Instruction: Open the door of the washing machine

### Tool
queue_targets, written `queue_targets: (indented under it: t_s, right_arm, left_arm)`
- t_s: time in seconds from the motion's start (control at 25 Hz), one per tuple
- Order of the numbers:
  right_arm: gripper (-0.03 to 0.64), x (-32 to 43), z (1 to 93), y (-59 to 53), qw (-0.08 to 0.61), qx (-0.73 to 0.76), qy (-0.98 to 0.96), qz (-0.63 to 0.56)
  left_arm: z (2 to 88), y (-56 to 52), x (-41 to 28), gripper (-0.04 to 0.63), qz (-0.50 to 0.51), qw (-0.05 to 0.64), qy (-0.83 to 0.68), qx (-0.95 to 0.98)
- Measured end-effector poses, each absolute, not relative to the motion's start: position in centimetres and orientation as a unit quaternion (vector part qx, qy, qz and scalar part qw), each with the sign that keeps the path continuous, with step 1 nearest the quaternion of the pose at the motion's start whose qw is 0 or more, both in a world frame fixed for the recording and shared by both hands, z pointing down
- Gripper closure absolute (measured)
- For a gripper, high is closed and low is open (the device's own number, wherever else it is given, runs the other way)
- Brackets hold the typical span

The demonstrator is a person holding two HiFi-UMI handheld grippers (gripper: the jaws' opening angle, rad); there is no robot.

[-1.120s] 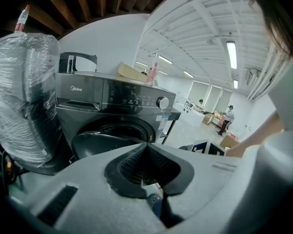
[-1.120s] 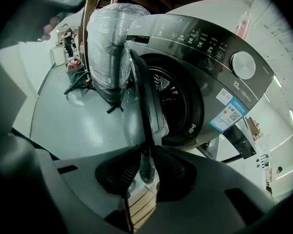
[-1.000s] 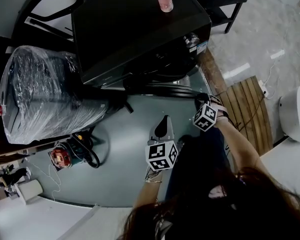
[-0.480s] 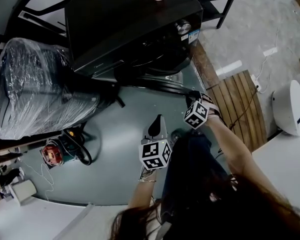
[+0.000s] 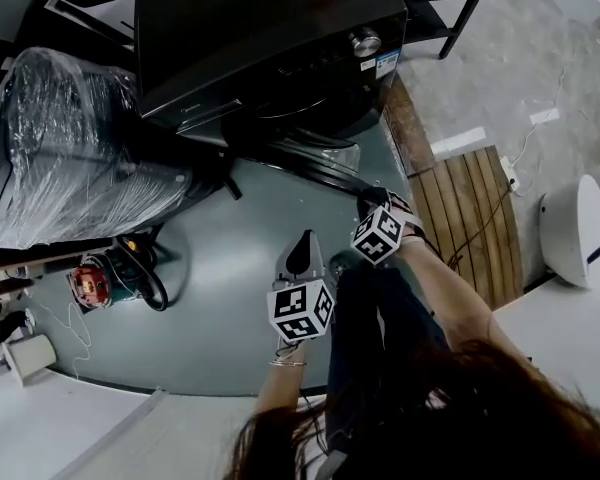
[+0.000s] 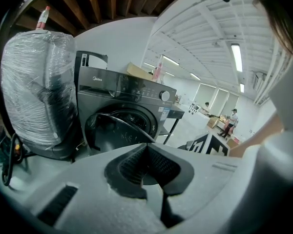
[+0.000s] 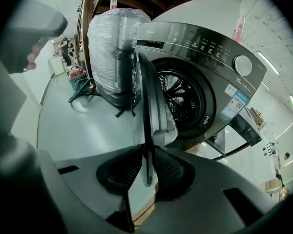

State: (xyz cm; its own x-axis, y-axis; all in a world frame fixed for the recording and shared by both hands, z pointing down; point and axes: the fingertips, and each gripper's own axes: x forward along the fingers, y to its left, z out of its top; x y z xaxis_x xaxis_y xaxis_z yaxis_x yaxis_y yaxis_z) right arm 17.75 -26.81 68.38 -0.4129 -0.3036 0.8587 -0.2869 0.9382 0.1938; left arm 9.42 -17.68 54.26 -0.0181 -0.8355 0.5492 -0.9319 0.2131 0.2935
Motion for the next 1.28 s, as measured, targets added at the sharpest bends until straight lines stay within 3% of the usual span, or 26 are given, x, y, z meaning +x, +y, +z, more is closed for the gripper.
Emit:
queue_targets:
  t_s: [0.6, 1.28]
  right_arm:
    - [0.56, 16.6, 68.7, -21.1, 0.484, 0.128, -0.865, 0.013]
    - [0.56, 14.8, 69.1, -16.2, 0.502, 0.189, -0.843, 0.037]
  left_arm:
    - [54.0, -12.4, 9.1, 0.583, 0.061, 0.319, -0.761, 0.561]
    - [54.4, -5.6, 4.8, 0.583, 0.057, 0.317, -0.738, 0.592]
